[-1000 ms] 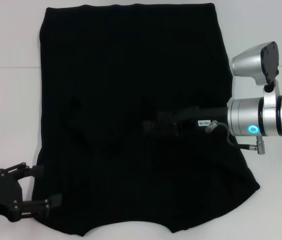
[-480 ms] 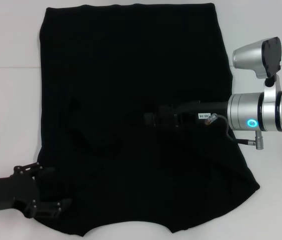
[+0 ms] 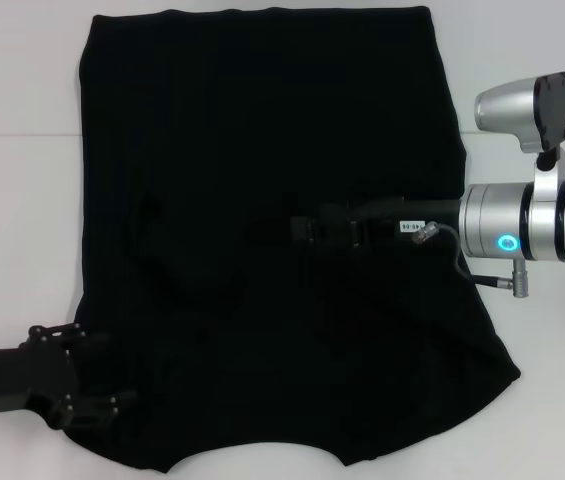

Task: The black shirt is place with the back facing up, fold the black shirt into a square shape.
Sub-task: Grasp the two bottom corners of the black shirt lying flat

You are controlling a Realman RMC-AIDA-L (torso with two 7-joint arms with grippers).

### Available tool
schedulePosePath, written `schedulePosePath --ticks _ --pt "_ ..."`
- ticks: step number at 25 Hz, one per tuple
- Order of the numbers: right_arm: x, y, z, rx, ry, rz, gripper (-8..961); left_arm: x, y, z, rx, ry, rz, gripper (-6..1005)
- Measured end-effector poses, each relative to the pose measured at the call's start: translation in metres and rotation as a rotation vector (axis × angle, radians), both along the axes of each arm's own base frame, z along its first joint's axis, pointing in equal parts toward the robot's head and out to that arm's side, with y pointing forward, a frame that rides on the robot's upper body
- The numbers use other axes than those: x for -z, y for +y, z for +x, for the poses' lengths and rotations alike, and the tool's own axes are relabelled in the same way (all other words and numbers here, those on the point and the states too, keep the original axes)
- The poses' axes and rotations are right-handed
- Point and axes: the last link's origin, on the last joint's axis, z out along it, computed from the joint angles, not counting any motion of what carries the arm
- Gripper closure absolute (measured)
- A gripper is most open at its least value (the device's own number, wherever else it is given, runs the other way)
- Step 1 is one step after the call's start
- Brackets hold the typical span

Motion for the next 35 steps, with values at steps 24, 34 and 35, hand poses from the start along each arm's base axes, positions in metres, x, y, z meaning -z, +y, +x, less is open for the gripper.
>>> schedulePosePath --ticks 24,34,35 --pt "-0.003 0.001 0.001 0.01 0.012 0.01 377 -0.005 -0.004 -0.005 -0.02 0.024 0.0 888" --pt "-0.009 -0.005 0.015 0.031 0.015 0.007 347 -0.023 -0.022 -0.015 -0.096 -0.092 0.056 997" --pt "-0.01 -0.007 0.018 0.034 0.017 0.001 344 -0.025 -0.025 -0.017 -0.11 -0.105 0.07 997"
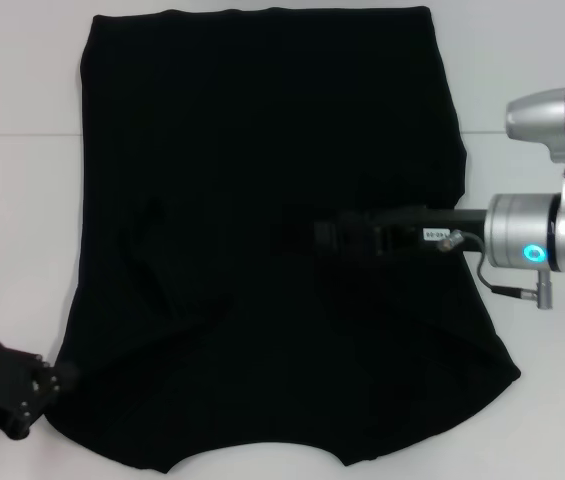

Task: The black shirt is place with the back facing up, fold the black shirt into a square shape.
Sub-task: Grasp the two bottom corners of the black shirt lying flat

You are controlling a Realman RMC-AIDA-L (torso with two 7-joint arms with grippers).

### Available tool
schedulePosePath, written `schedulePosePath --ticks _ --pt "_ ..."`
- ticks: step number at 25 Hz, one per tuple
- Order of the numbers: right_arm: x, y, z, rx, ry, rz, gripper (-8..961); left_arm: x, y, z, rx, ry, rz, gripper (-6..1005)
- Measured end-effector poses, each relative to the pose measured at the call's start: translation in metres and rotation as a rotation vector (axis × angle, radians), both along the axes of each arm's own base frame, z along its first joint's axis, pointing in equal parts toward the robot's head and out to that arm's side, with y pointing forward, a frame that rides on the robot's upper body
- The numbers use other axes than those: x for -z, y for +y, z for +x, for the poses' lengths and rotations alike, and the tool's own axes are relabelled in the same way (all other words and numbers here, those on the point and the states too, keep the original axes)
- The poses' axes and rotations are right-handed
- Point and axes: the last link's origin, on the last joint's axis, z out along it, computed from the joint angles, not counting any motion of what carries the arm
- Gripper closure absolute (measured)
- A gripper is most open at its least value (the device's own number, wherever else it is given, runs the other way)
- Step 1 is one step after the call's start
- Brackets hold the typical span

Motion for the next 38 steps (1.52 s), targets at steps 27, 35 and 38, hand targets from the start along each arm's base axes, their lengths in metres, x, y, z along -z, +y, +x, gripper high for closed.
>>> schedulePosePath --ticks 27,35,38 --pt "-0.09 -0.051 0.104 0.315 -0.109 -0.184 93 -0.003 -0.02 -0.014 -0.111 -0.145 0.071 998" --pt "-0.089 -0.052 0.106 0.322 -0.156 -0.215 36 0.0 -0.022 -0.014 -0.124 -0.164 0.074 998" --pt "-0.083 -0.054 0.106 0.328 -0.176 -0.243 35 0.001 -0.02 -0.014 -0.123 -0.165 0.074 998"
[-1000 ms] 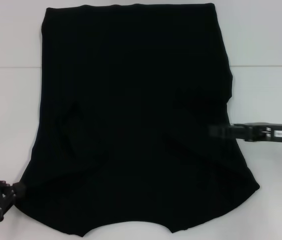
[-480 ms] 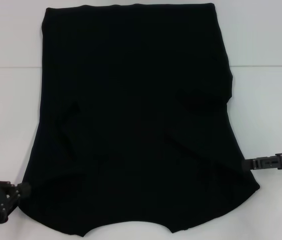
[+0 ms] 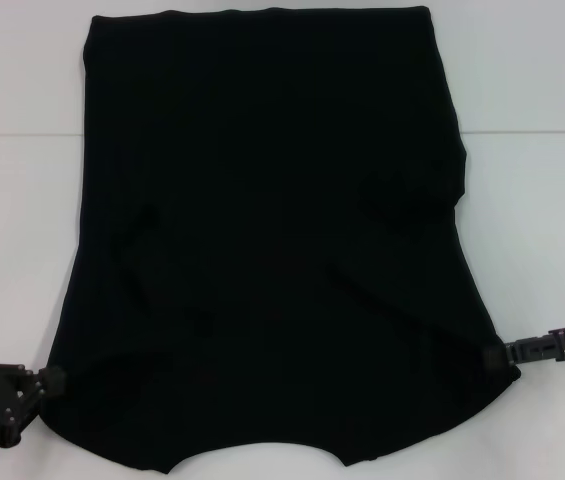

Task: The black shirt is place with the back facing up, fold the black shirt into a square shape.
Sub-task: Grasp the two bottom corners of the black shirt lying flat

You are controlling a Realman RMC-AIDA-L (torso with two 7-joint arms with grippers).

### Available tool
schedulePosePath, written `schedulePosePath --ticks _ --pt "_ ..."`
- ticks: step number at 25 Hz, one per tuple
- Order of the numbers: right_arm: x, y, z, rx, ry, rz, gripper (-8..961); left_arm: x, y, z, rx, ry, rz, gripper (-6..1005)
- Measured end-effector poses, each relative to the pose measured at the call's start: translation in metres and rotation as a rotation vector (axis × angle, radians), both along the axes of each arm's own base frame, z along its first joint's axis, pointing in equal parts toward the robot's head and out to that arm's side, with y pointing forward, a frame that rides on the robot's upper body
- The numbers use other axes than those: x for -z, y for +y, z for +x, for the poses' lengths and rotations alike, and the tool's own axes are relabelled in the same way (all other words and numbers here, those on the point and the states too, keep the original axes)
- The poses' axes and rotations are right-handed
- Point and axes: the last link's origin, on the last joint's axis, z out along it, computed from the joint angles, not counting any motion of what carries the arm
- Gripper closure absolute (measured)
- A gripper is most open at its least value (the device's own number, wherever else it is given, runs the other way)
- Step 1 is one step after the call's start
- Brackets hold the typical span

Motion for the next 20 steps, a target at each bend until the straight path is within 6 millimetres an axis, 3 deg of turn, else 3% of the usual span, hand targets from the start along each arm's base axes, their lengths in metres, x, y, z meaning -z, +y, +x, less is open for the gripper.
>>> schedulePosePath --ticks 20 --pt "0.024 0.002 -0.024 -0.021 0.02 -0.086 48 -0.002 0.002 -0.001 0.005 0.013 0.006 997"
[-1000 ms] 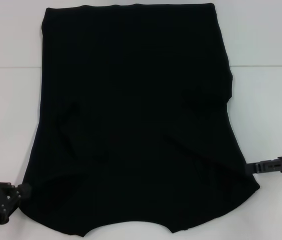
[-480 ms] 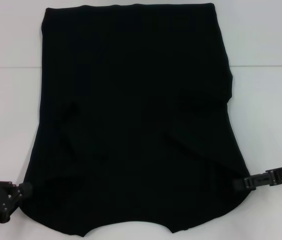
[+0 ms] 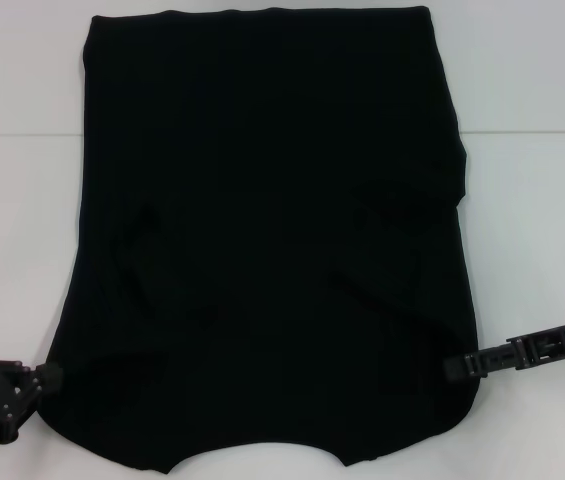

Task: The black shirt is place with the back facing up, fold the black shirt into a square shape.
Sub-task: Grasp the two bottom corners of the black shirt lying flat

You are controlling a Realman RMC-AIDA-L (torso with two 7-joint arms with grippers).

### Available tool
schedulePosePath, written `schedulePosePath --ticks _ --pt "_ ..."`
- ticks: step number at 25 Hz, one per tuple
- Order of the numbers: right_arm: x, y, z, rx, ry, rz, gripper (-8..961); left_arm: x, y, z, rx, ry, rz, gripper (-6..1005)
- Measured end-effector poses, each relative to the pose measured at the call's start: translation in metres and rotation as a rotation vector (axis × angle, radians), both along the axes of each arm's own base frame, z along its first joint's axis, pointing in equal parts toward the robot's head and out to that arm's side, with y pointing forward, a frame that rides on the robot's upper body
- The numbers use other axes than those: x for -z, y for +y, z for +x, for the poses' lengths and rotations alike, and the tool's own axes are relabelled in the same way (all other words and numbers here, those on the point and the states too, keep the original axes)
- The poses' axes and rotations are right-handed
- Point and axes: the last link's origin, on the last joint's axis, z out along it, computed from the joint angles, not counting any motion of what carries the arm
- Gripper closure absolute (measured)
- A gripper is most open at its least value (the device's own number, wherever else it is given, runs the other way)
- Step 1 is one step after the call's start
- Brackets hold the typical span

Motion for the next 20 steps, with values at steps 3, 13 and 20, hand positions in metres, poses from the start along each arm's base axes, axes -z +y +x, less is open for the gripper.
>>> schedulePosePath --ticks 3,13,20 --pt "-0.0005 0.0021 -0.0007 0.001 -0.005 0.008 56 0.0 0.0001 -0.0001 0.0 0.001 0.001 997" --pt "0.005 0.0028 0.0002 0.021 -0.036 -0.002 399 -0.0001 0.0024 0.001 0.005 0.004 0.003 997" --pt "0.0037 0.001 0.0032 0.03 -0.036 0.0 711 -0.0004 0.004 0.0005 0.003 0.009 0.008 997"
